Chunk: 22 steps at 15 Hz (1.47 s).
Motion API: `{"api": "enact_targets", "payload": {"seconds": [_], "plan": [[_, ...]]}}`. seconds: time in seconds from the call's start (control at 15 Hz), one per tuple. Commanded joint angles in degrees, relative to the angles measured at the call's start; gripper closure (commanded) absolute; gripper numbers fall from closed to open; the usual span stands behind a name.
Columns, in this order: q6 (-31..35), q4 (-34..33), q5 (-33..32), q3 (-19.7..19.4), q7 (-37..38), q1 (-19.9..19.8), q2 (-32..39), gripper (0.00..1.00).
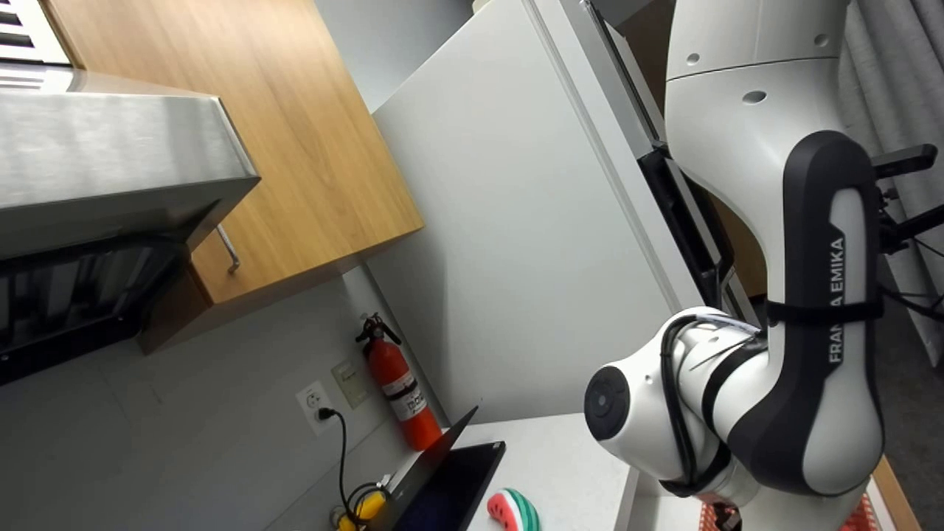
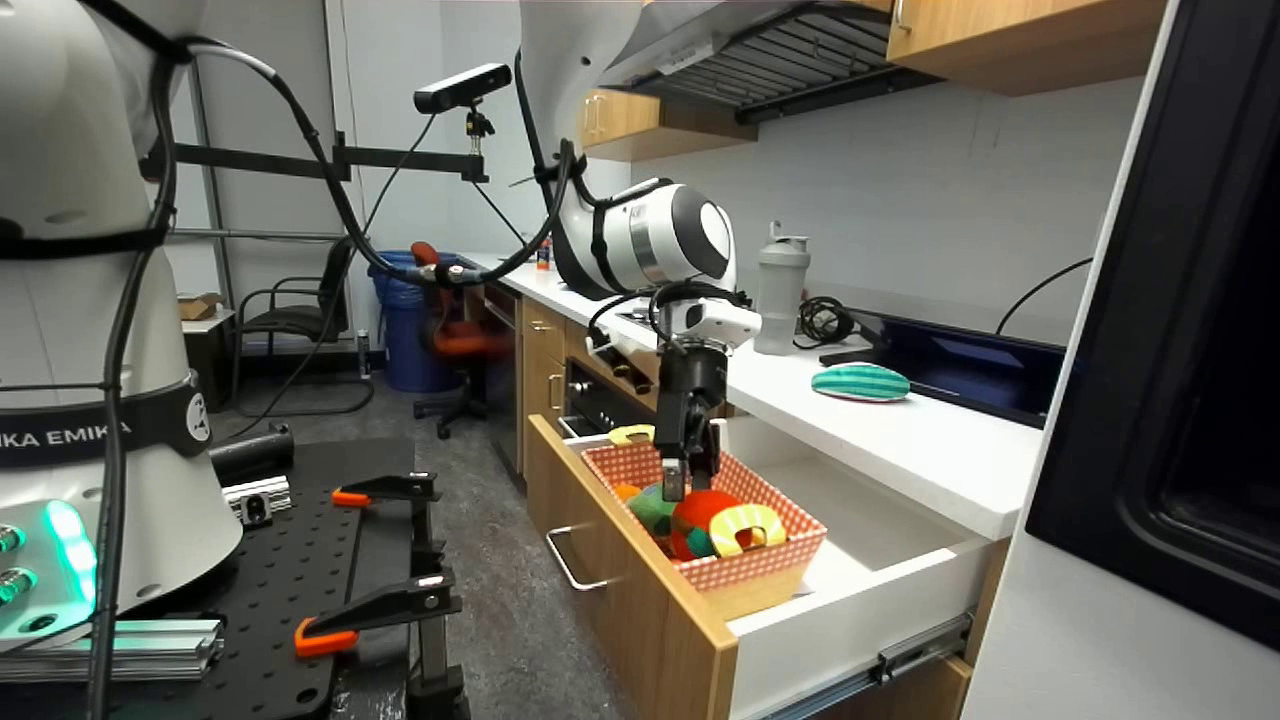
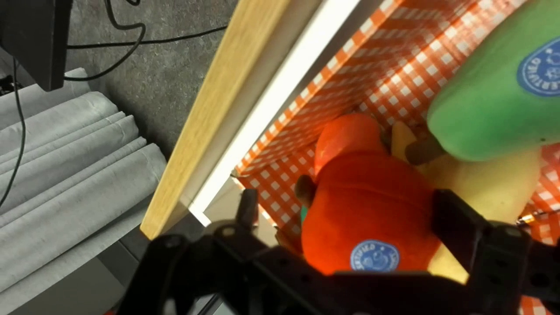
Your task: Move the watermelon and the orange plush toys from the drawer to the counter then close the drawer
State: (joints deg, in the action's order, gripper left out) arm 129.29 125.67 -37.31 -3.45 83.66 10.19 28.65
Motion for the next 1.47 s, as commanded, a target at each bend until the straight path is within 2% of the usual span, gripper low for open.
{"api": "enact_targets", "payload": {"seconds": [0.0, 0.4, 0.47, 0.53, 0.87, 1.07, 1.2, 1.4], "plan": [[-0.17, -1.87, 1.10, -0.82, 0.43, 0.23, 2.01, 0.00], [0.48, -2.70, 0.43, -1.49, -0.34, 0.19, 3.25, 0.00], [0.59, -2.81, 0.31, -1.56, -0.44, 0.19, 3.40, 0.25], [0.71, -2.82, 0.11, -1.65, -0.54, 0.22, 3.49, 0.26], [1.33, -2.47, -0.10, -1.62, -1.08, 0.16, 3.49, 0.66], [1.20, -2.32, -0.22, -1.56, -1.32, 0.30, 3.30, 0.86], [0.88, -2.24, -0.41, -1.46, -1.58, 0.52, 2.79, 0.98], [0.24, -1.94, -0.80, -0.75, -3.07, 1.13, 0.84, 0.96]]}}
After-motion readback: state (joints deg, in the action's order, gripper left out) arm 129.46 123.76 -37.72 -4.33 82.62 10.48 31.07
